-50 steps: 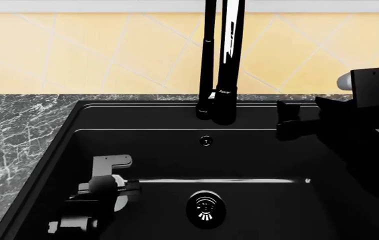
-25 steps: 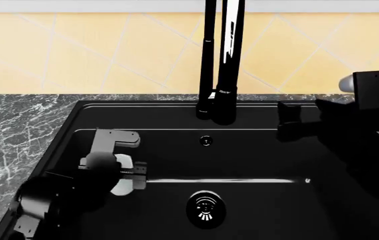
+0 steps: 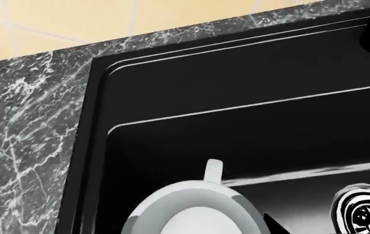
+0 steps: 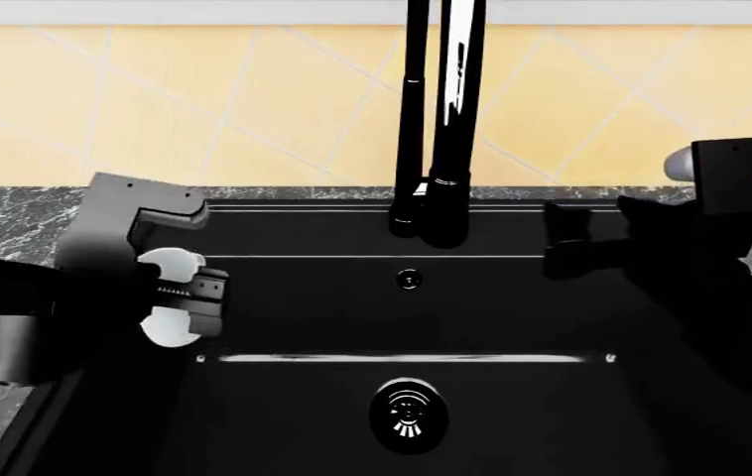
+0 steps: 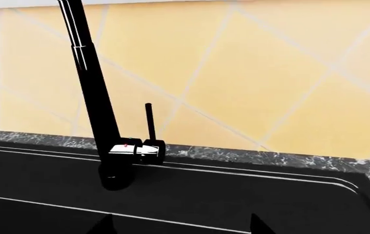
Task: Pick the cup and bowl from the sink and place them on the counter for drying.
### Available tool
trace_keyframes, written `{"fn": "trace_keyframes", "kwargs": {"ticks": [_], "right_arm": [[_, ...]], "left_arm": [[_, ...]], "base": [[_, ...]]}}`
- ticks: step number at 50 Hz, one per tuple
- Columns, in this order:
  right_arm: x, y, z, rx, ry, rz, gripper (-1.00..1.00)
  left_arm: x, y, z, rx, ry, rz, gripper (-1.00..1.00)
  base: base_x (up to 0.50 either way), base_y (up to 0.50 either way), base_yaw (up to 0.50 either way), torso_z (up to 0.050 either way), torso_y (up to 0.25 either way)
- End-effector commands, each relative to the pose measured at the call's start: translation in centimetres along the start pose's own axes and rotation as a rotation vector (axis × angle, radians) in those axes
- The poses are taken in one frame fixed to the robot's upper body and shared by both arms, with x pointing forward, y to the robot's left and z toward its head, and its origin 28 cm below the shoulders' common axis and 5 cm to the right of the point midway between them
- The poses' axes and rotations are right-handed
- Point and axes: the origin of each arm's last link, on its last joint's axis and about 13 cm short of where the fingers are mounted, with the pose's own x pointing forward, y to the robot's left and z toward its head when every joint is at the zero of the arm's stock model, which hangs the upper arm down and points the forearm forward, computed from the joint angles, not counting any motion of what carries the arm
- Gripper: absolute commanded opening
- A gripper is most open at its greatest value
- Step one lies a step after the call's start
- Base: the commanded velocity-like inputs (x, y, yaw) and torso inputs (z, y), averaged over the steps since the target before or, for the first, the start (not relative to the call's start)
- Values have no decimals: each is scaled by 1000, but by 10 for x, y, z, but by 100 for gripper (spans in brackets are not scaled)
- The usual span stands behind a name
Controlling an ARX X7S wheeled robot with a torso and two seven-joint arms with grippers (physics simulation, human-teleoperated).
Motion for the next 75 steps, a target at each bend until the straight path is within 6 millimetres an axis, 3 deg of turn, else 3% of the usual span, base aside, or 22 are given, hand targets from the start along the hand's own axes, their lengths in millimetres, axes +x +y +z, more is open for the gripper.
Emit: {"fn": "trace_keyframes", "kwargs": {"ticks": [1, 7, 17, 20, 35, 75], "right_arm": [[5, 2, -4, 17, 16, 26, 100], [5, 5, 0, 9, 19, 40, 100], [4, 5, -2, 4, 31, 47, 100], [2, 5, -2, 6, 33, 44, 100], [1, 5, -2, 26, 43, 45, 100], [9, 12, -8, 31, 73, 70, 100]], "left_arm": [[-44, 38, 27, -24, -23, 129, -100], [-63, 62, 38, -57, 8, 232, -100], [-71, 89, 29, -180, 48, 353, -100], [-74, 104, 22, -201, 71, 418, -100], [-73, 134, -19, -250, 185, 559, -100], [-47, 138, -69, -319, 297, 485, -100]], "base": [[0, 0, 0, 0, 0], [0, 0, 0, 0, 0], [0, 0, 0, 0, 0], [0, 0, 0, 0, 0], [0, 0, 0, 0, 0], [0, 0, 0, 0, 0]]}}
